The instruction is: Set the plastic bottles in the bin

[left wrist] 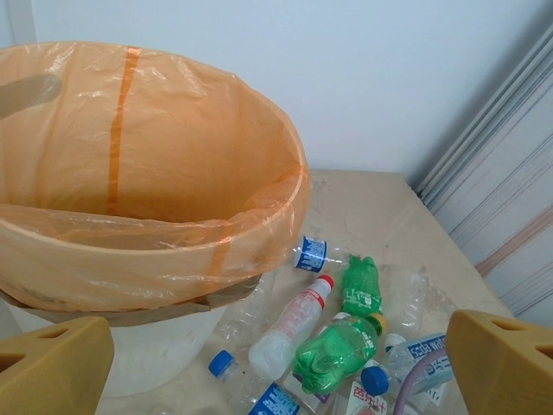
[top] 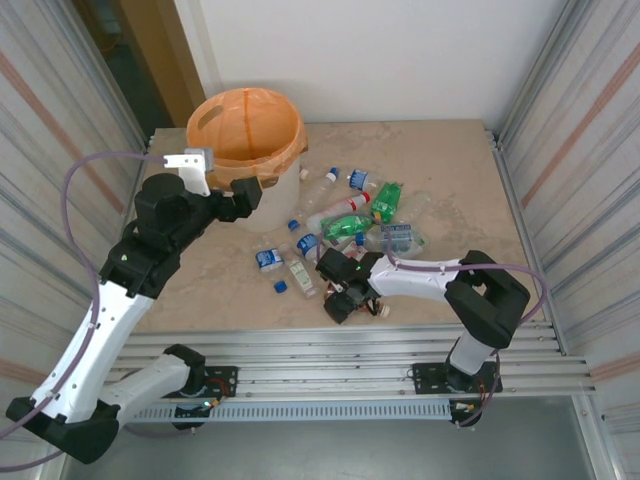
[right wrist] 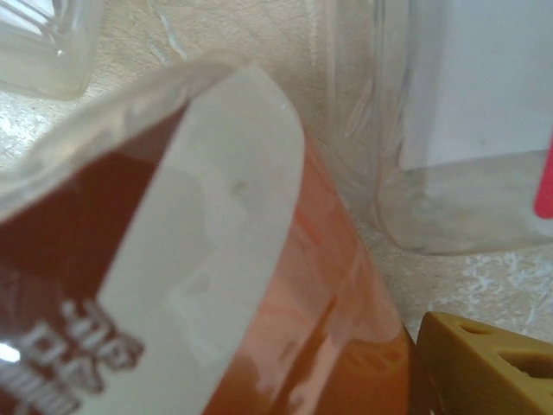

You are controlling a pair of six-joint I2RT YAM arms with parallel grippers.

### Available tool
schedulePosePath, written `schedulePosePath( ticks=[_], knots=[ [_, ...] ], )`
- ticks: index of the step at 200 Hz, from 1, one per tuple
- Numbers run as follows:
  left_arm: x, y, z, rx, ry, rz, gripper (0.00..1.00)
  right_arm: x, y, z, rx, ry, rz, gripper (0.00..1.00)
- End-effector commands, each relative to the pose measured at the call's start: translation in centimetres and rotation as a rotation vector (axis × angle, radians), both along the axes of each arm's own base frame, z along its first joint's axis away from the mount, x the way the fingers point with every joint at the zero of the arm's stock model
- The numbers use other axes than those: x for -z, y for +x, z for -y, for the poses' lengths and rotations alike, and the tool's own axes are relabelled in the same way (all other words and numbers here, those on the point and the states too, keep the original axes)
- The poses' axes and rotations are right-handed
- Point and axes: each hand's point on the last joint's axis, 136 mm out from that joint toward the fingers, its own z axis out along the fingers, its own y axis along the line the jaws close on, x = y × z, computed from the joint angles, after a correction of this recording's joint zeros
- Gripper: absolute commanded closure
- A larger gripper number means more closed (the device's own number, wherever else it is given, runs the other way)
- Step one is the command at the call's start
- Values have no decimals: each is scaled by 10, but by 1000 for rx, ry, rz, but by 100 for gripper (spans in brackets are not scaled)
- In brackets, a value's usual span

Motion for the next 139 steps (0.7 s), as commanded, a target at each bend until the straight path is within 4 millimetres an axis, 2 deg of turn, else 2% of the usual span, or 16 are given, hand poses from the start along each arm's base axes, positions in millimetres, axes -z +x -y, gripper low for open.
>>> schedulePosePath(
  ticks=[1, 39, 63, 79, 104, 139],
  knots=[
    [-7, -3, -5, -25, -17, 26, 1, 4, 0, -1, 3, -9, -20, 20],
    [-5, -1, -5, -28, -13, 25, 1, -5, 0, -3, -8, 1, -12, 35],
    [-4, 0, -6, -36, -10, 22, 1, -16, -1, -6, -18, 23, 1, 48],
    [-4, 0, -6, -36, -12, 23, 1, -26, -1, -8, -21, 41, 12, 52],
    [-3, 1, -6, -38, -12, 19, 1, -52, -2, -14, -28, 87, 40, 58],
    [1, 2, -6, -44, -16, 6, 1, -101, 2, -21, -22, 208, 102, 63]
  ],
)
